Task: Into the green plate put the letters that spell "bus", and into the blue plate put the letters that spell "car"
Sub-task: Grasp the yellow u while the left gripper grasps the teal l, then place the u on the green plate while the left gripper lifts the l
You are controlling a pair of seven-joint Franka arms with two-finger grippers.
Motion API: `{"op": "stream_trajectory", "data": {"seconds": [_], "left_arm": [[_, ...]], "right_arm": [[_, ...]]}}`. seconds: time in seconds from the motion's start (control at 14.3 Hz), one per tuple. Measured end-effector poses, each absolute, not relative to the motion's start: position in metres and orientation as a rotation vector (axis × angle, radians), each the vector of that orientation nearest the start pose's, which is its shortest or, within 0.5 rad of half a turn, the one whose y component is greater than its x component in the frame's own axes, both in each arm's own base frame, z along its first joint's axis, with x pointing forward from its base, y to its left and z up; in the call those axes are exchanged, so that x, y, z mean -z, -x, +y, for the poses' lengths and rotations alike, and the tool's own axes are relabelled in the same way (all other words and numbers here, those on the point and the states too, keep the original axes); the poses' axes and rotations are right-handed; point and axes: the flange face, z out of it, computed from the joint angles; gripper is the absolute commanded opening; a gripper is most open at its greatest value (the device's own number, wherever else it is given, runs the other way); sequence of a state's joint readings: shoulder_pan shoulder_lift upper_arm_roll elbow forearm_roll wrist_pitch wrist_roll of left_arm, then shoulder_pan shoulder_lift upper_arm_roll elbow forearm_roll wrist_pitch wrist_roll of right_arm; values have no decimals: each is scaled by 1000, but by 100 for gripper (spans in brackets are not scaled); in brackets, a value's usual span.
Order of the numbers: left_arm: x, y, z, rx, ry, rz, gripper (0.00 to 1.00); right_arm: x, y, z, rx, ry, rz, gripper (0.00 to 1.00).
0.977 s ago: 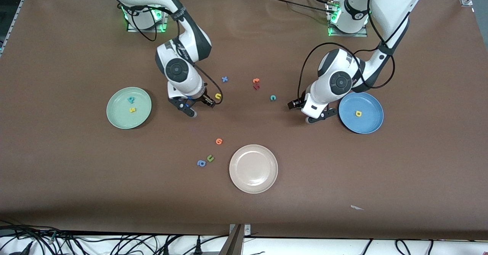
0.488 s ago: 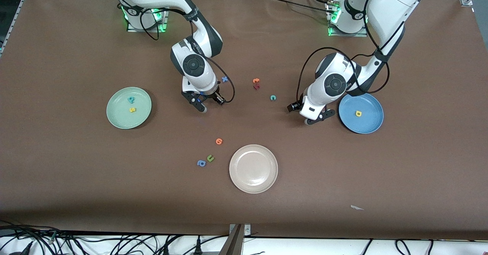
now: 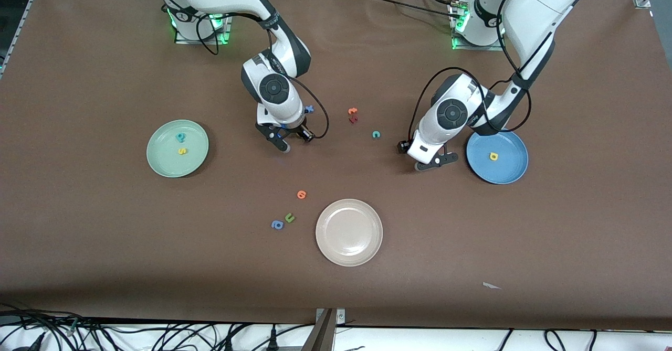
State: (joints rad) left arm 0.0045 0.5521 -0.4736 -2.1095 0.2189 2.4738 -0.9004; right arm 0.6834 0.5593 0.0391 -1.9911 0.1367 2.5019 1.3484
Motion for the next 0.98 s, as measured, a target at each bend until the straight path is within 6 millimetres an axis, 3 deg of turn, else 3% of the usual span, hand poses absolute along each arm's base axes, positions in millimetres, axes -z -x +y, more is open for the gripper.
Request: {"op": "stream_trajectory", "data": {"seconds": [0.21, 0.28, 0.42, 0.63, 0.77, 0.98], "left_arm": [[-165, -497, -265, -265, 3120, -454, 74], [-165, -496, -266, -264, 3120, -454, 68], [-165, -496, -268, -263, 3118, -462, 61], [-168, -497, -270, -257, 3121, -466, 60], [-168, -497, -270, -259, 3120, -466, 57], [-168, -497, -270, -259, 3120, -465, 49]], "right_arm": [[-174, -453, 398, -171, 2912, 1135, 17], [-175, -454, 398, -168, 2911, 1133, 11], [-177, -454, 399, -166, 2916, 1110, 8], [-182, -462, 391, -180, 2955, 1058, 8], [-201, -478, 369, -221, 3032, 960, 8], [-242, -515, 289, -334, 3161, 732, 8]]}}
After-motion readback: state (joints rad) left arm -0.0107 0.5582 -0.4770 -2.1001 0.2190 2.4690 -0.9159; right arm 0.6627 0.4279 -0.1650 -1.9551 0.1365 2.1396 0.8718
